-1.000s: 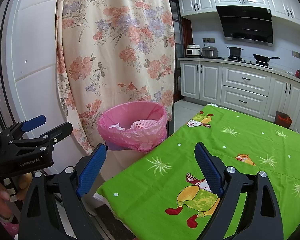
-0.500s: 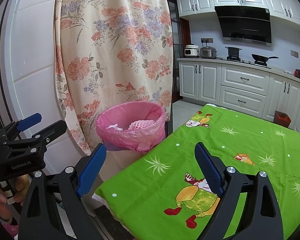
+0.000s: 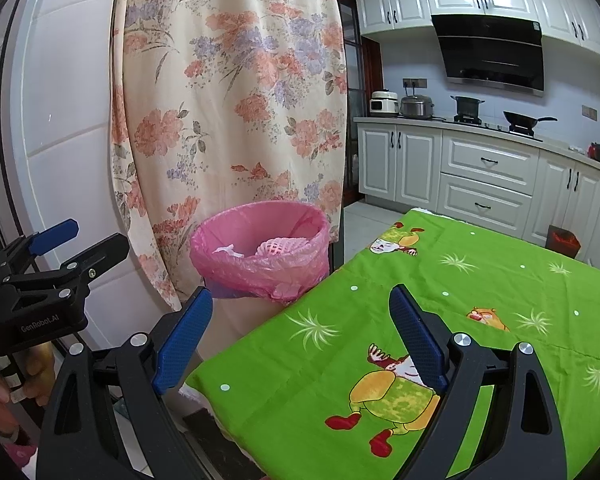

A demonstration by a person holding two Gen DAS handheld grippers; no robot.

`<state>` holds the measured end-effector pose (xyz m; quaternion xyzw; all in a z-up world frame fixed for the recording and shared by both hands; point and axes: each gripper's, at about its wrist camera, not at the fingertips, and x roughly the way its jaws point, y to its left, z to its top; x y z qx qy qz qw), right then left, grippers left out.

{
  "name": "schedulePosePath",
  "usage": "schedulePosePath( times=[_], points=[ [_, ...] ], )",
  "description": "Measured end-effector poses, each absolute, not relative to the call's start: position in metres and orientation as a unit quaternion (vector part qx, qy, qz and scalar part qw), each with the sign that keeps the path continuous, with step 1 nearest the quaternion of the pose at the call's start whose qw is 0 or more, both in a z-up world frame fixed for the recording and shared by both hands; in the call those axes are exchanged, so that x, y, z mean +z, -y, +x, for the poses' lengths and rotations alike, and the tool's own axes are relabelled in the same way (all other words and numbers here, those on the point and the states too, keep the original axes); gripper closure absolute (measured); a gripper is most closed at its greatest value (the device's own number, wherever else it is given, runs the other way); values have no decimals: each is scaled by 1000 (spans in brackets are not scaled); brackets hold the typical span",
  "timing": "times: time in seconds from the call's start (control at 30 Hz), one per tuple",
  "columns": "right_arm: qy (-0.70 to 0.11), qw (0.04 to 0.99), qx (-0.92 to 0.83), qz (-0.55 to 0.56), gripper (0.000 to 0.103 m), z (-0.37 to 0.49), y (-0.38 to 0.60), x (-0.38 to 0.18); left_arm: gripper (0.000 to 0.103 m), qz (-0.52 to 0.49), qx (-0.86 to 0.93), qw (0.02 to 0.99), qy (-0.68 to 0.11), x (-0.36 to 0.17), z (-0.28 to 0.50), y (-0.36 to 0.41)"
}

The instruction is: Collect trash

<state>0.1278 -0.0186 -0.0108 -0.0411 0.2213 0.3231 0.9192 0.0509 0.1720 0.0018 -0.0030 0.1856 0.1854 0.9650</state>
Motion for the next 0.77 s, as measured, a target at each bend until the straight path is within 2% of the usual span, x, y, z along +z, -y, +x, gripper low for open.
schedulePosePath(
  times=[0.77],
  points=[
    [-219, 919, 326, -43, 19, 126, 18, -16, 5, -12, 183, 965, -185, -2, 53, -176]
  ],
)
